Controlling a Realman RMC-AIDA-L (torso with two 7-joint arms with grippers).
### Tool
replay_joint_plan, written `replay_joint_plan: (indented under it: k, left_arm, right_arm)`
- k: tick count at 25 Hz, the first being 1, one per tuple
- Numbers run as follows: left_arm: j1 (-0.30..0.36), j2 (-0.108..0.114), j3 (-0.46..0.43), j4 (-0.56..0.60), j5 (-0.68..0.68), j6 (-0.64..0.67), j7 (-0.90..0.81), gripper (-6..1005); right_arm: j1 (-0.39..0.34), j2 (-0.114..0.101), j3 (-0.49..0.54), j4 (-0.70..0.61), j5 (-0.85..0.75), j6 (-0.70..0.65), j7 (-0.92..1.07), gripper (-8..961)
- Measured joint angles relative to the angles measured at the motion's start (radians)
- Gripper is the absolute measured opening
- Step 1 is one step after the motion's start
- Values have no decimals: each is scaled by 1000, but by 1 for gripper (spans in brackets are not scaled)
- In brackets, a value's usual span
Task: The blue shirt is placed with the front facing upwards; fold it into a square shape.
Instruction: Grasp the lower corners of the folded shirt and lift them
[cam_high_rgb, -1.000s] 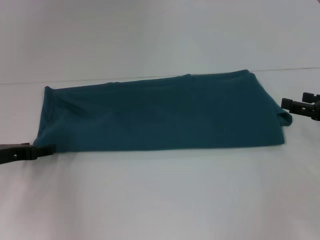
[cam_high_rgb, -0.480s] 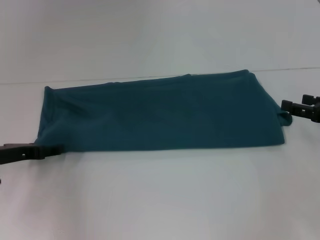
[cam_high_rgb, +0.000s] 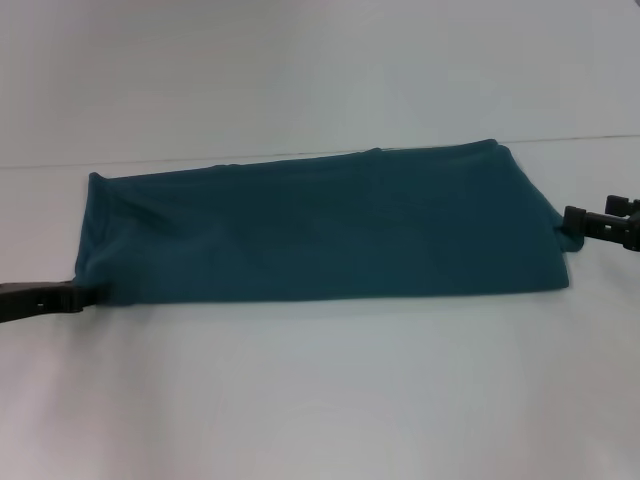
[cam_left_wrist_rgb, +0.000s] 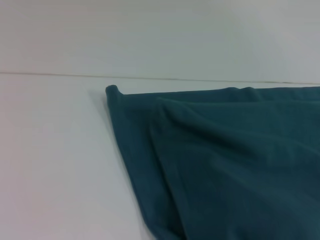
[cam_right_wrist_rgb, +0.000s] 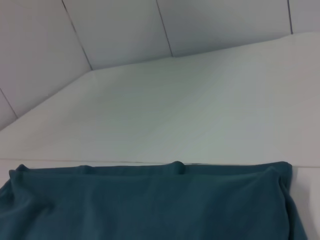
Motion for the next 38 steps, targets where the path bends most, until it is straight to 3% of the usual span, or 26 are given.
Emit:
replay_joint_plan:
  k: [8,13,16,19,25,31,38]
  left_arm:
    - [1,0,7,-6,2,-9,4,500]
    - [0,0,7,-6,2,-11,6,294]
    - [0,0,7,-6,3,-11,7,68]
    - [-1,0,7,-6,3,-15,7,43]
    - [-2,-1,7,-6,3,-23,7,18]
    - [-2,-2,7,-6,-2,-24,8,18]
    - [-2,-2,7,-6,-5,-24,7,18]
  right_arm:
    - [0,2,1,-2,-4,0,1,899]
    - [0,2,3,-3,-4,0,6,898]
    - [5,-1,3,-3,-8,34,58,898]
    - [30,-21,-4,0,-61,100,177,898]
    - [167,-83,-8,77,-377,128,474,898]
    - [249,-88,-8,109,-526,82,586,898]
    - [260,-123,-7,108,-538,-32,645,897]
